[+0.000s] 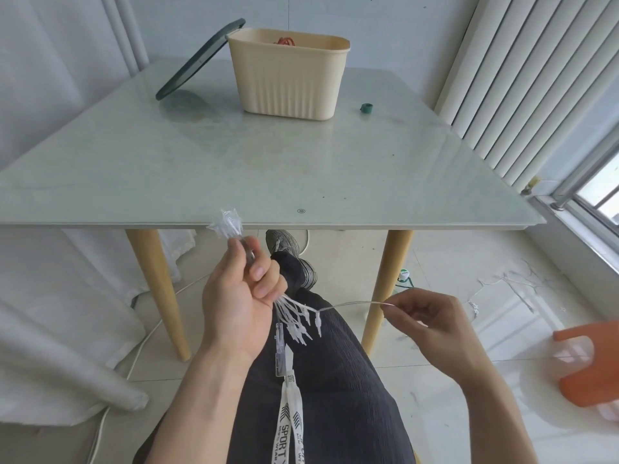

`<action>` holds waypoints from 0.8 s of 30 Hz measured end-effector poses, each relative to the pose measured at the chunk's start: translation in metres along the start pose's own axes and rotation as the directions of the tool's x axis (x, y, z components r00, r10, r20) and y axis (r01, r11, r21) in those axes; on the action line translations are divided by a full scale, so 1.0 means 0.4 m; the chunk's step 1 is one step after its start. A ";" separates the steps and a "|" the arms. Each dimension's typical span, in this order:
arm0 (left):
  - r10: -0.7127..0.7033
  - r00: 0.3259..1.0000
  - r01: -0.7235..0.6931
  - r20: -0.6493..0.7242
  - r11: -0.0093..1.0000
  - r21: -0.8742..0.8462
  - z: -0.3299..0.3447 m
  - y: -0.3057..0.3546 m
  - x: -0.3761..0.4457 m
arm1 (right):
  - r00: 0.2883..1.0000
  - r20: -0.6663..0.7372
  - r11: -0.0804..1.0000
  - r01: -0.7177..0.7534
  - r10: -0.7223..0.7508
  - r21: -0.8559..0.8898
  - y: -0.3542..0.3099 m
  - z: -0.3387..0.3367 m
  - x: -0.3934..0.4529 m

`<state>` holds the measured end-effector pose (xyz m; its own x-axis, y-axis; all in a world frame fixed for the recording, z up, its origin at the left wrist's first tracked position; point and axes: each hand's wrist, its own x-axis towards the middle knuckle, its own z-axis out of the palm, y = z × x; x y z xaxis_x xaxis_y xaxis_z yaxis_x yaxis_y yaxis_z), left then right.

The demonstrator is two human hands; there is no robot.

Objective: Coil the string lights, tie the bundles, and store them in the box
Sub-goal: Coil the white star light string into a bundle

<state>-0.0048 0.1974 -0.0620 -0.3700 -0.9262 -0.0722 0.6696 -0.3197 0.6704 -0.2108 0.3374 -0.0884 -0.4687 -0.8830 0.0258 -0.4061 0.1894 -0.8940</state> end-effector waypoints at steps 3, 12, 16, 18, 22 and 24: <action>0.010 1.000 -0.011 0.015 0.998 0.055 0.010 -0.004 -0.007 | 0.998 -0.053 0.998 0.035 -0.032 0.052 -0.023 0.019 -0.001; -0.076 0.990 0.060 0.118 0.989 0.132 0.029 -0.032 -0.027 | 0.996 -0.052 0.978 0.079 -0.071 0.191 -0.079 0.089 -0.013; -0.091 0.984 0.060 0.153 0.979 0.195 0.036 -0.044 -0.039 | 0.994 -0.062 0.984 0.101 -0.093 0.146 -0.091 0.125 -0.017; -0.089 0.987 0.048 0.137 0.960 0.275 0.036 -0.051 -0.042 | 0.993 -0.059 0.988 0.106 -0.099 0.114 -0.097 0.135 -0.021; -0.116 0.990 0.073 0.081 0.911 0.407 0.023 -0.064 -0.039 | 0.991 -0.039 0.990 0.132 -0.131 0.041 -0.111 0.143 -0.024; -0.169 0.982 0.102 0.091 0.861 0.498 0.017 -0.065 -0.040 | 0.990 -0.037 0.990 0.135 -0.134 0.034 -0.112 0.147 -0.022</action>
<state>-0.0207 0.2218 -0.0732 -0.5343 -0.8371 -0.1169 0.2183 -0.2703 0.9377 -0.1425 0.3114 -0.0748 -0.4388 -0.8839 0.1618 -0.4391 0.0538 -0.8968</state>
